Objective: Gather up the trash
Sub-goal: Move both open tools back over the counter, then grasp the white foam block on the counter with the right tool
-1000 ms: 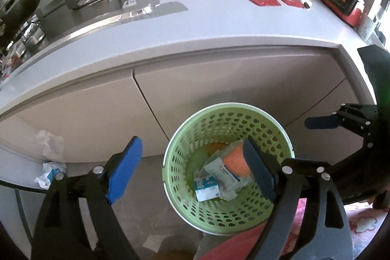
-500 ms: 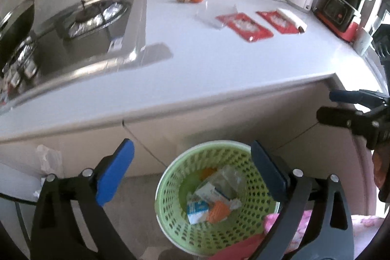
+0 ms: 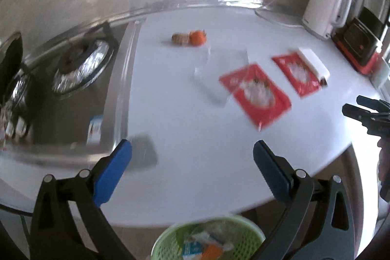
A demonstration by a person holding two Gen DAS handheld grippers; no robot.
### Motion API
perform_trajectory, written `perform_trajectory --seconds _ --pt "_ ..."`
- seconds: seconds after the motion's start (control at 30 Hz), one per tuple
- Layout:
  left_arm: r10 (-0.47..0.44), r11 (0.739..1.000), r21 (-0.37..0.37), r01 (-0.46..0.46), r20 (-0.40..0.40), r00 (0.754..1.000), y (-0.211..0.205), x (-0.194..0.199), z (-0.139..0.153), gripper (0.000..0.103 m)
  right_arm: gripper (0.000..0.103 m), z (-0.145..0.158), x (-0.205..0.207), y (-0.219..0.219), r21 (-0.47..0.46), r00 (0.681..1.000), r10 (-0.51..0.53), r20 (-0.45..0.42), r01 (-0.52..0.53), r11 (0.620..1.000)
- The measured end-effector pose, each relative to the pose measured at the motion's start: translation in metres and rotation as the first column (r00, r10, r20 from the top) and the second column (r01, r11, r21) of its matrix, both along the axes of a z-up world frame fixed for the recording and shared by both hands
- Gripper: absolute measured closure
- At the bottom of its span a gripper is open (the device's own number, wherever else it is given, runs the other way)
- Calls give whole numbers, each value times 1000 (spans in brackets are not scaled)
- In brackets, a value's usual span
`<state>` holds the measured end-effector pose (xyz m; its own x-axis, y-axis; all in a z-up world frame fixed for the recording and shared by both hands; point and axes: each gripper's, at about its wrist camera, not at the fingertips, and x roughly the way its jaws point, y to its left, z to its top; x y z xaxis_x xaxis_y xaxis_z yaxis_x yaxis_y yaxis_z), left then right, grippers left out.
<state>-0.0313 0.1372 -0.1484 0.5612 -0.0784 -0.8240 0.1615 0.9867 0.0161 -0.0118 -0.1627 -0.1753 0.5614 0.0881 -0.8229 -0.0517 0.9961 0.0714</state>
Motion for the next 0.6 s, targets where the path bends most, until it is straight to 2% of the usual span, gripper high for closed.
perform_trajectory --seconds 0.27,0.4,0.6 --pt "-26 999 -38 26 -9 1000 -68 66 6 8 3 -15 96 -48 1 998 -56 8 56 998" --pt "-52 998 -44 51 -26 998 -109 86 -2 8 3 -30 127 -57 -3 999 -41 -20 41 999" --pt "-48 997 -65 44 -70 996 -136 101 -11 8 3 -45 144 -60 -1 998 -16 -54 15 1000"
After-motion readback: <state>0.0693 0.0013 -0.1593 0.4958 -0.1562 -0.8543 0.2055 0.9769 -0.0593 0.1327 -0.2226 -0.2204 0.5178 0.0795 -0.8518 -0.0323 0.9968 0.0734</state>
